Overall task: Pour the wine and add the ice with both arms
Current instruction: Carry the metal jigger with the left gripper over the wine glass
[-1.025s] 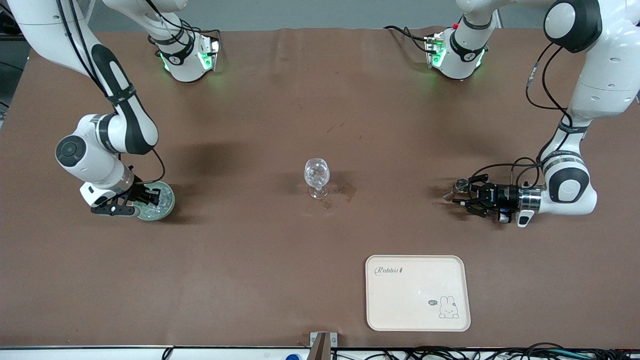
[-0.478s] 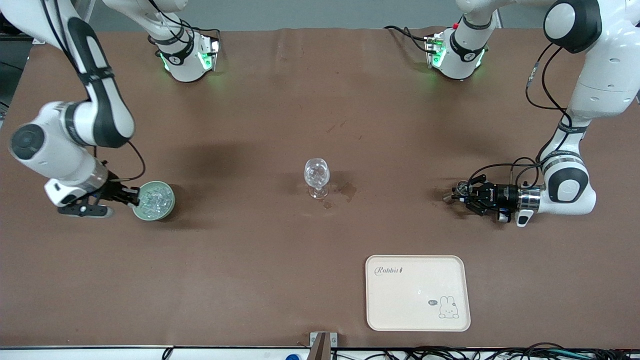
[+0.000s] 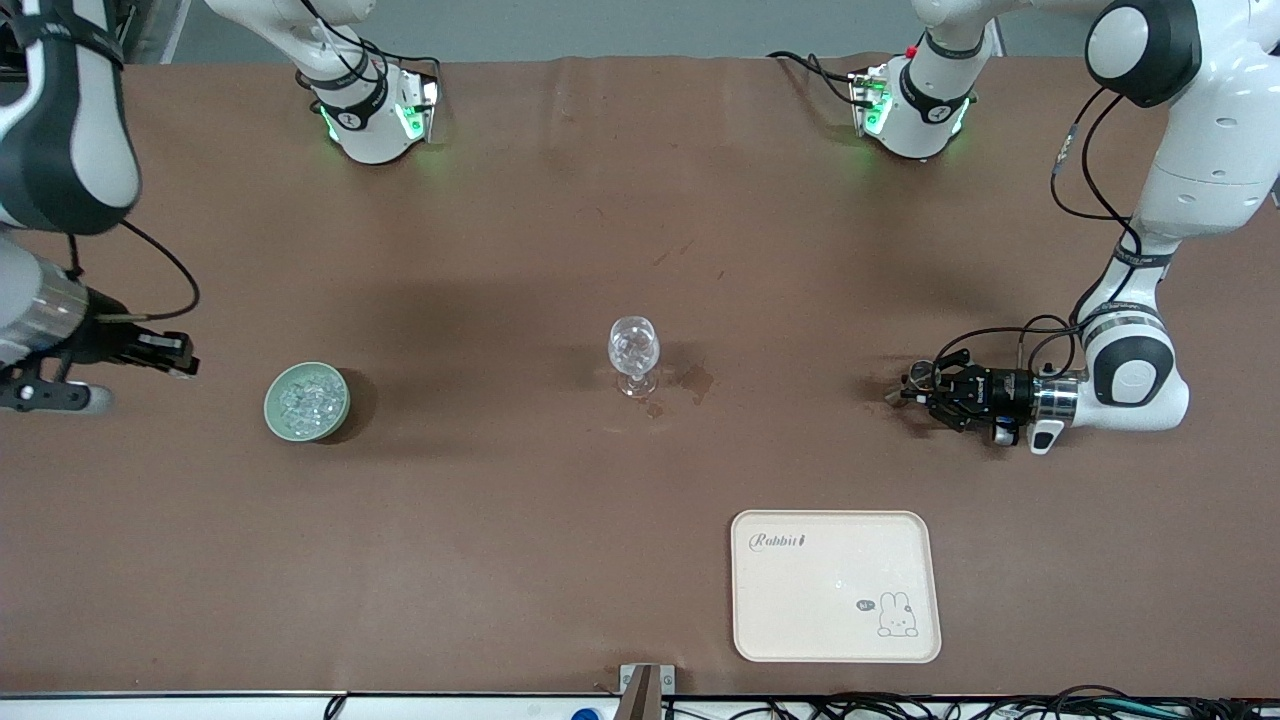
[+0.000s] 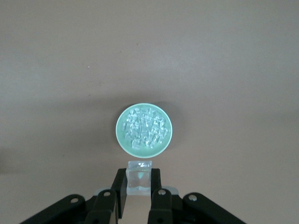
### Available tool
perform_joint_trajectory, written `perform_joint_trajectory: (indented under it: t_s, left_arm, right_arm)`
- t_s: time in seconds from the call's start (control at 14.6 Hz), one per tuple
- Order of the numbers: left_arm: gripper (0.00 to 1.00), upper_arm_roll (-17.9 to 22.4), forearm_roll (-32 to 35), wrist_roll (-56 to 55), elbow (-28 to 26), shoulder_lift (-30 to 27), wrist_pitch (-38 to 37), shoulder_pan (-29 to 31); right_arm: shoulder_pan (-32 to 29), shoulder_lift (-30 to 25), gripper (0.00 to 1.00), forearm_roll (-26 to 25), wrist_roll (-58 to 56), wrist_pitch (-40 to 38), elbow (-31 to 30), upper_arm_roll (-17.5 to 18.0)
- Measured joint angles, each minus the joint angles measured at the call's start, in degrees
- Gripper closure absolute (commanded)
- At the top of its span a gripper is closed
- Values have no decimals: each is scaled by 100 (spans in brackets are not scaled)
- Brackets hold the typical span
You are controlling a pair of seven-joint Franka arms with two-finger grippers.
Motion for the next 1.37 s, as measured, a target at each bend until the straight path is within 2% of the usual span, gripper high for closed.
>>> perform_joint_trajectory:
  t_s: [0.14, 0.41, 0.82, 1.09, 1.37]
  left_arm:
    - [99, -60, 0, -61, 82, -12, -66, -16]
    - [99, -272, 0, -522, 324, -228, -181, -147]
    - [99, -457, -131, -1520, 372, -935, 39, -896]
    - [99, -937, -149, -2222, 363, -1272, 602, -1154]
    - [99, -1655, -151, -3034, 361, -1325, 1473, -1163]
  right_arm:
    - [0, -128, 87, -2, 0, -336, 292, 1]
    - [0, -604, 90, -5, -2, -642, 355, 5]
    - [4, -1146, 91, -5, -4, -768, -80, 39]
    - [4, -1194, 91, -7, -4, -733, -185, 39]
    - [4, -1194, 91, -7, -4, -686, -201, 40]
